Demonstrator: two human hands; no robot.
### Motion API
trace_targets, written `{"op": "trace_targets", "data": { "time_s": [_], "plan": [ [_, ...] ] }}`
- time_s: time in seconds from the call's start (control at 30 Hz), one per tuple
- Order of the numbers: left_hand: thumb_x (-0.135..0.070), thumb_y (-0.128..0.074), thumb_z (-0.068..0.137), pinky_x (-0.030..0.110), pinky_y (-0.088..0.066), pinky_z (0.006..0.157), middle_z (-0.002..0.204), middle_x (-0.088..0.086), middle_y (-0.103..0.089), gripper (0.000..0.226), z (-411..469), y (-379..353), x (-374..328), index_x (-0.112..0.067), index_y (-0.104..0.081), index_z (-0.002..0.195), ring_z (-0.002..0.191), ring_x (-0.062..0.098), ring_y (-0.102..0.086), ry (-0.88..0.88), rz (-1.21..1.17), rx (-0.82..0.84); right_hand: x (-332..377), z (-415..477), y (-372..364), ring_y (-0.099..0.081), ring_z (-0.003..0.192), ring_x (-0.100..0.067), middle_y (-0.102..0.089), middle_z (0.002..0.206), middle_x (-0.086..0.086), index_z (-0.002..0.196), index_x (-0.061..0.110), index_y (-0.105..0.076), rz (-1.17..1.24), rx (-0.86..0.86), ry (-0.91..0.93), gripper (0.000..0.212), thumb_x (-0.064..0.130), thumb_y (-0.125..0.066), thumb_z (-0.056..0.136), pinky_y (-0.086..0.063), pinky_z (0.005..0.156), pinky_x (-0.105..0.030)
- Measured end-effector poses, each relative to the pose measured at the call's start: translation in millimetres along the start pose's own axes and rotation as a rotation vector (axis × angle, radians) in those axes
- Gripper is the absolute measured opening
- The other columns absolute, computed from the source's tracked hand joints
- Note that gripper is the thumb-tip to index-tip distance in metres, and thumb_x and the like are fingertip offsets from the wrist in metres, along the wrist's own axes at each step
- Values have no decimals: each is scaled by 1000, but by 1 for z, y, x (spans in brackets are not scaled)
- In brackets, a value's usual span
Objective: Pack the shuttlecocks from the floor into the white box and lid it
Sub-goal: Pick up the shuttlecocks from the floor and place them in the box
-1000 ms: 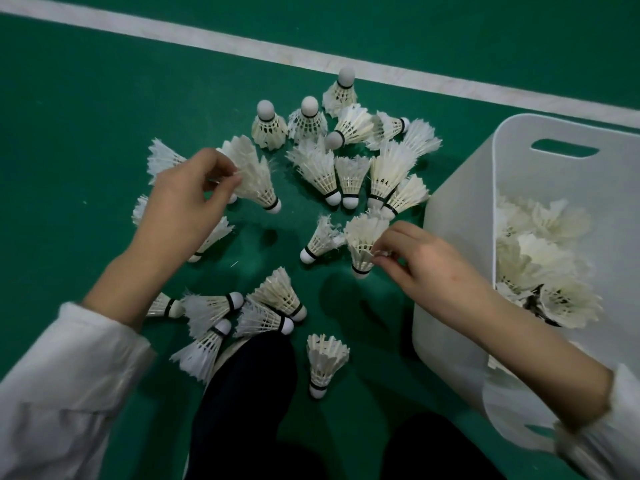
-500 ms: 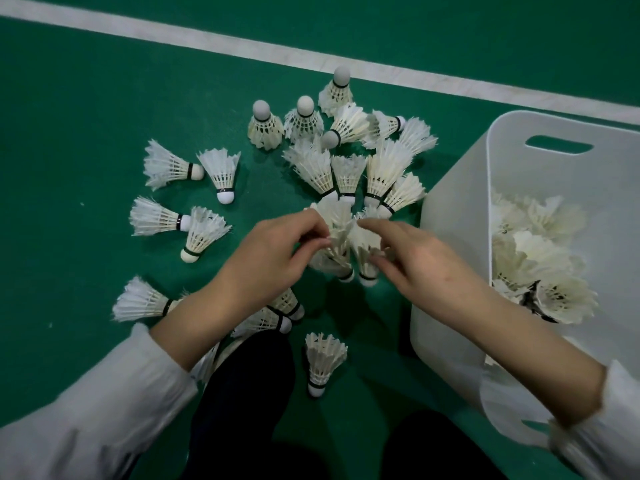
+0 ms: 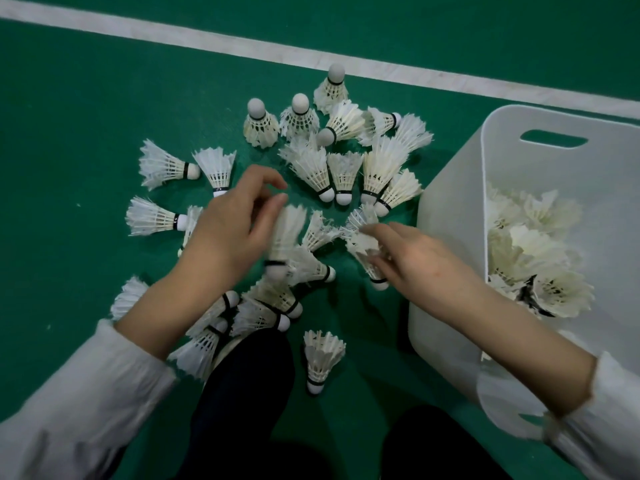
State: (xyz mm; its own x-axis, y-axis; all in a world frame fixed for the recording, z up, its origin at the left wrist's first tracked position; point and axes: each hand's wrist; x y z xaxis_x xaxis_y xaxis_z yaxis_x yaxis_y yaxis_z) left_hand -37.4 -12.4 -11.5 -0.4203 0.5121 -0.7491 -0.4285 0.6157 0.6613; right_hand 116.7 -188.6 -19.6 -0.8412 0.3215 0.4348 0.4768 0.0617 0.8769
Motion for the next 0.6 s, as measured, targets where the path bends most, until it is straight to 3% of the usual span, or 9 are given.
{"op": "trace_targets", "data": {
  "time_s": [0.07, 0.13, 0.27, 0.4, 0.5, 0.6],
  "plan": [
    [-30, -45, 95, 23, -36, 47, 62, -1, -56, 14, -3, 2, 5, -23, -51, 106, 48, 10, -47, 1, 66, 46, -2, 1, -1, -59, 80, -31, -58, 89, -12, 98, 4, -62, -18, -13, 17, 15, 14, -55, 89, -46, 68, -37],
    [-40, -42, 94, 29, -43, 47, 55, -3, -53, 20, -9, -3, 7, -27, -52, 105, 44, 12, -48, 35, 179, 179, -2, 2, -4, -58, 74, -32, -57, 83, -12, 85, 3, -62, -18, -6, 20, 10, 12, -58, 88, -46, 64, -37],
    [-59, -35, 90, 29, -52, 60, 69, -8, -60, 36, -28, -32, 15, -35, -46, 114, 62, 10, -58, 152, 437, 454, -1, 2, -4, -57, 74, -30, -57, 84, -12, 83, 4, -61, -15, -15, 12, 9, 11, -58, 87, -45, 65, -34],
    [-60, -44, 87, 31, -43, 67, 98, 3, -65, 50, -38, -62, 27, -27, -41, 125, 93, 24, -60, 269, 561, 480, -1, 2, -4, -57, 76, -30, -57, 86, -12, 84, 3, -61, -10, -25, 12, 10, 11, -57, 88, -45, 66, -35],
    [-52, -49, 88, 31, -43, 69, 101, 4, -66, 40, -35, -65, 36, -28, -48, 119, 95, 26, -60, 334, 527, 448, -1, 1, -3, -57, 76, -30, -57, 87, -12, 85, 3, -61, -4, -36, 13, 11, 12, -56, 88, -44, 67, -35],
    [-45, -50, 90, 29, -45, 61, 83, -1, -68, 22, -36, -61, 44, -27, -60, 96, 80, 22, -62, 333, 398, 435, -1, 1, -3, -57, 77, -29, -57, 88, -11, 87, 3, -62, 11, -45, 10, 10, 12, -56, 88, -43, 67, -33]
  ]
}}
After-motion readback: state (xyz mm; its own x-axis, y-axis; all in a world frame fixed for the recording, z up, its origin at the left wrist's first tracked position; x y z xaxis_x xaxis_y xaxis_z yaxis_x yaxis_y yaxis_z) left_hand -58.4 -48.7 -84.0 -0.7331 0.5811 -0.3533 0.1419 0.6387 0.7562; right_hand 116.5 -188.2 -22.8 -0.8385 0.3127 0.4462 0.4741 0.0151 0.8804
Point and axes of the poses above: each hand's wrist, its own z-axis towards the middle knuckle, its own y-axis out of the back of the hand, x = y × z
